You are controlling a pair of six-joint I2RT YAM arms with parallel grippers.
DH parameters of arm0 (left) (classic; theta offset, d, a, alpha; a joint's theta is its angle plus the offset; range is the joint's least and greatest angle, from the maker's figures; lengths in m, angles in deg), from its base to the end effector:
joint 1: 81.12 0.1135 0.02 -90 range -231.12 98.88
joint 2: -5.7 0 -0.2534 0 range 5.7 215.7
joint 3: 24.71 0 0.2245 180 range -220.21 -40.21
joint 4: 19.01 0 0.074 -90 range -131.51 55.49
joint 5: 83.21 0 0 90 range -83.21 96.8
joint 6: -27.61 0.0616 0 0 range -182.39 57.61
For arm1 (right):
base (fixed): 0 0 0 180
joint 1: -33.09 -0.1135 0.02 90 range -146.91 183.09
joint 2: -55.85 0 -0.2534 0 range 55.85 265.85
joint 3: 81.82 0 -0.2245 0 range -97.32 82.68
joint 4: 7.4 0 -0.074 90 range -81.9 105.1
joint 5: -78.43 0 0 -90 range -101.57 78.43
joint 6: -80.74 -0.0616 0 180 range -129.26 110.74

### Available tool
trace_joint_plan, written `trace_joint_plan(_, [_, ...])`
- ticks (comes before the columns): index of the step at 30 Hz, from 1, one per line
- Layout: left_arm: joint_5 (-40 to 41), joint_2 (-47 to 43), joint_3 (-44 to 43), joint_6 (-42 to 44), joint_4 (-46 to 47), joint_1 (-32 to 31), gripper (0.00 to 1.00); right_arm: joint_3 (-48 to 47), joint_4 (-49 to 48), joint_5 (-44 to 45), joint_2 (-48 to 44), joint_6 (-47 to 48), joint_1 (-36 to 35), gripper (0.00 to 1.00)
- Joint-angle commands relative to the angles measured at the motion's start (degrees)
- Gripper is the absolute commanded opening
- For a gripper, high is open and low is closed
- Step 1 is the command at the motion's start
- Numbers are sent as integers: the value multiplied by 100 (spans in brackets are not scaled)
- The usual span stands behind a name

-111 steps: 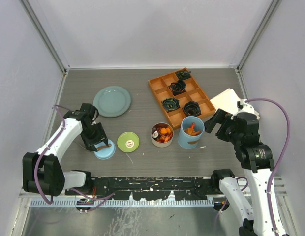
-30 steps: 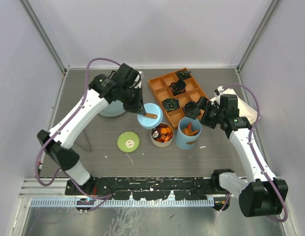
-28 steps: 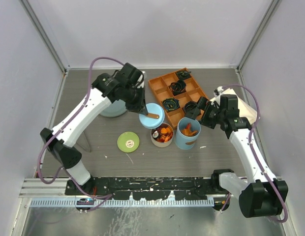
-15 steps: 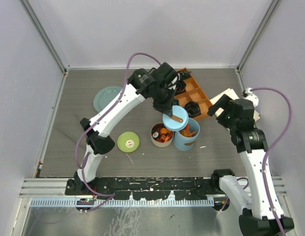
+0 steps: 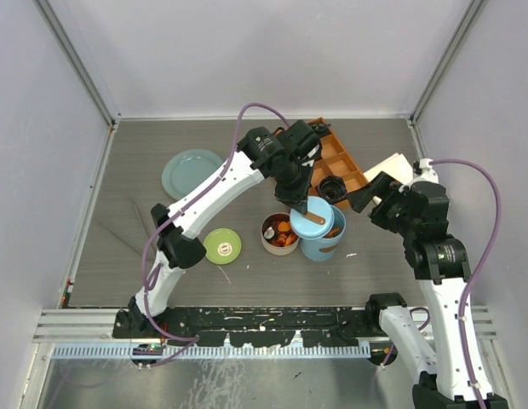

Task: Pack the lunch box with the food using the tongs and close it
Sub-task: Close the box lid on the packing box.

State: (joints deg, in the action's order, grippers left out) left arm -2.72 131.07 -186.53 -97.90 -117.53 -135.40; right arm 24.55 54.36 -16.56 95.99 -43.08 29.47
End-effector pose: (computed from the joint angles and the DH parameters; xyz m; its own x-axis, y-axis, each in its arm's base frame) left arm 0.2313 -0.3391 0.3345 -0.9112 0.2859 -0.2965 0.3890 0.8342 -0.3909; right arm 0.1321 0.0137 0.3366 -0.4703 0.5258 -0.7088 0.1473 0.8386 0.5244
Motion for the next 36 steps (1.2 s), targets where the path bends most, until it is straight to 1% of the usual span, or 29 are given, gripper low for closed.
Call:
trace_joint_plan(1, [-193,15,-68,-181,345,-39,0,120,-659,-1504,49,-67,10,89])
trace_joint_plan(7, [-340,142,-70,-343,635,-105,0,233,-308,-1925,460,197,9,80])
trace_joint_plan(9, [-355,180,-66,-381,693,-120,0,286,-273,-1934,523,248,9,76])
trace_joint_plan(10, [-355,205,-71,-397,703,-118,0,311,-251,-1876,525,256,10,75])
trace_joint_plan(15, [-385,293,-76,-497,864,-121,0,478,-140,-1475,589,259,10,76])
trace_joint_plan(18, [-363,345,-86,-516,900,-122,0,611,-83,-1272,659,281,12,77])
trace_joint_plan(27, [-366,502,-90,-519,899,-121,0,1096,-366,-1034,693,259,10,77])
trace_joint_plan(28, [-349,526,-92,-514,883,-119,0,1144,-402,-990,704,255,8,77])
trace_joint_plan(31, [-321,559,-72,-501,884,-120,6,1272,-485,-969,748,237,10,76])
trace_joint_plan(36, [-426,582,-40,-562,1095,-118,7,1351,-545,-763,710,186,8,77])
